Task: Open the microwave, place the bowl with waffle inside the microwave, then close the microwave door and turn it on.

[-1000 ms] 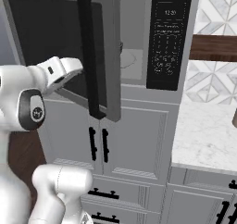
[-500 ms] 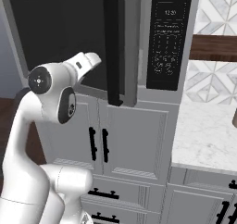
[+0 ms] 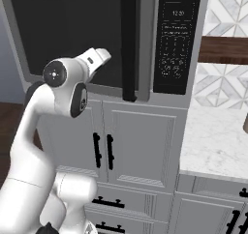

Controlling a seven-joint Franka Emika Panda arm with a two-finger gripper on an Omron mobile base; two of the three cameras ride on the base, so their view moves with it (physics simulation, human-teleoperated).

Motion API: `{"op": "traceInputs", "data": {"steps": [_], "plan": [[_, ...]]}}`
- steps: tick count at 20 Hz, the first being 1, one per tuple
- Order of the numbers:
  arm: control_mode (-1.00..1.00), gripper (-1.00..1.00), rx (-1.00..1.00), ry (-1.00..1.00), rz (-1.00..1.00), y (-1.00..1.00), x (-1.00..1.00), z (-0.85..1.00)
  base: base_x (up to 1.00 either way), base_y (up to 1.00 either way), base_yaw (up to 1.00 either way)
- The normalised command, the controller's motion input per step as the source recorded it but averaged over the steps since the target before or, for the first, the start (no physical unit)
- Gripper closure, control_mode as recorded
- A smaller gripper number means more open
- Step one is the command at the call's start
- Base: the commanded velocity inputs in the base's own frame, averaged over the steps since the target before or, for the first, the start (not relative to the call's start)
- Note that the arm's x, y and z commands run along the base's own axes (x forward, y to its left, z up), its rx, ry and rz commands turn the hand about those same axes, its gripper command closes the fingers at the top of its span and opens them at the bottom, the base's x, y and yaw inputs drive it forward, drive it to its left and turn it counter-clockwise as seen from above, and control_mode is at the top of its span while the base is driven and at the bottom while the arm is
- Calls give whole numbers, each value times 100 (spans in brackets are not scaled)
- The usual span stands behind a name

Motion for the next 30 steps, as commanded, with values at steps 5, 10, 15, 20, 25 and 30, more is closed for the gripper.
{"op": "traceInputs", "data": {"steps": [5, 10, 15, 20, 25, 30], "plan": [[-100, -100, 0, -9, 0, 0, 41, 0, 0, 0, 0], [-100, -100, 0, -6, 0, 0, 48, 0, 0, 0, 0], [-100, -100, 0, 0, 0, 0, 59, 0, 0, 0, 0], [-100, -100, -1, 0, 0, 0, 56, 0, 0, 0, 0], [-100, -100, 0, 0, 0, -12, -15, 1, 0, 0, 0], [-100, -100, 2, 7, 0, -13, -74, 24, 0, 0, 0]]}}
